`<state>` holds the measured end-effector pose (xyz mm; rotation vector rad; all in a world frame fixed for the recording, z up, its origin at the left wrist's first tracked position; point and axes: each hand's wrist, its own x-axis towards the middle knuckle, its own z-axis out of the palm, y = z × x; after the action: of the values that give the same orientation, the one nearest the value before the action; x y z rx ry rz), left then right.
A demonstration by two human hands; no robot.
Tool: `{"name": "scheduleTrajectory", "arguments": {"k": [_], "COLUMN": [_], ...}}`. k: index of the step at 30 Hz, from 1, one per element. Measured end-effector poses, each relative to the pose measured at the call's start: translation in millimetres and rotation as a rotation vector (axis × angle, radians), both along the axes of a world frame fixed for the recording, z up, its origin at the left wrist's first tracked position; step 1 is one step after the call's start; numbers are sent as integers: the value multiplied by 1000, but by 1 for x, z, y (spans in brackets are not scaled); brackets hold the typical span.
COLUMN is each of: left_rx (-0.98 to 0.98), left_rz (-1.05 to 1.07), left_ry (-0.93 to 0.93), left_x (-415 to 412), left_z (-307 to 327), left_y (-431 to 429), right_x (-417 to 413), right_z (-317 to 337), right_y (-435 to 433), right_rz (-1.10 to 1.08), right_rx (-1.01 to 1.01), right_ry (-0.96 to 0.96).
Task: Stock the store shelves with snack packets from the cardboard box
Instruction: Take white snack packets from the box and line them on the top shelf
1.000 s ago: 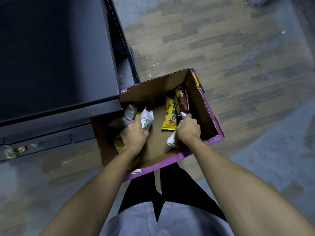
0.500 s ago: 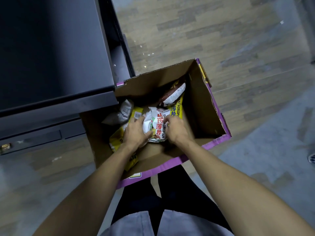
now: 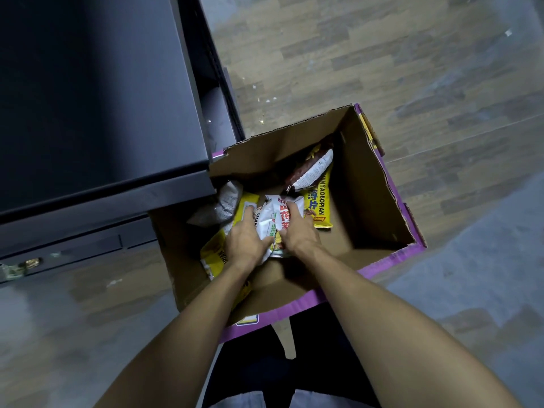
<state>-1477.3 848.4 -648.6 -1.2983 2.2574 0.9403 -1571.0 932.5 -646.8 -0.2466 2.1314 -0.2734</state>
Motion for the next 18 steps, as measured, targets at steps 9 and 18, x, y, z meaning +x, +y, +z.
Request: {"name": "scheduleTrajectory", "arguments": {"k": [9,18], "left_rx": [166,12], "left_rz": [109,-44], "left_ry": [13,-31], "left_x": [-5,-11], "left_z": [8,10], "left_y": [16,50], "right_x": [-42,-23], "right_z": [38,22], "right_y": [45,37], "right_rz": [75,30], "right_rx": [149,260], "right_ry": [184,162]}}
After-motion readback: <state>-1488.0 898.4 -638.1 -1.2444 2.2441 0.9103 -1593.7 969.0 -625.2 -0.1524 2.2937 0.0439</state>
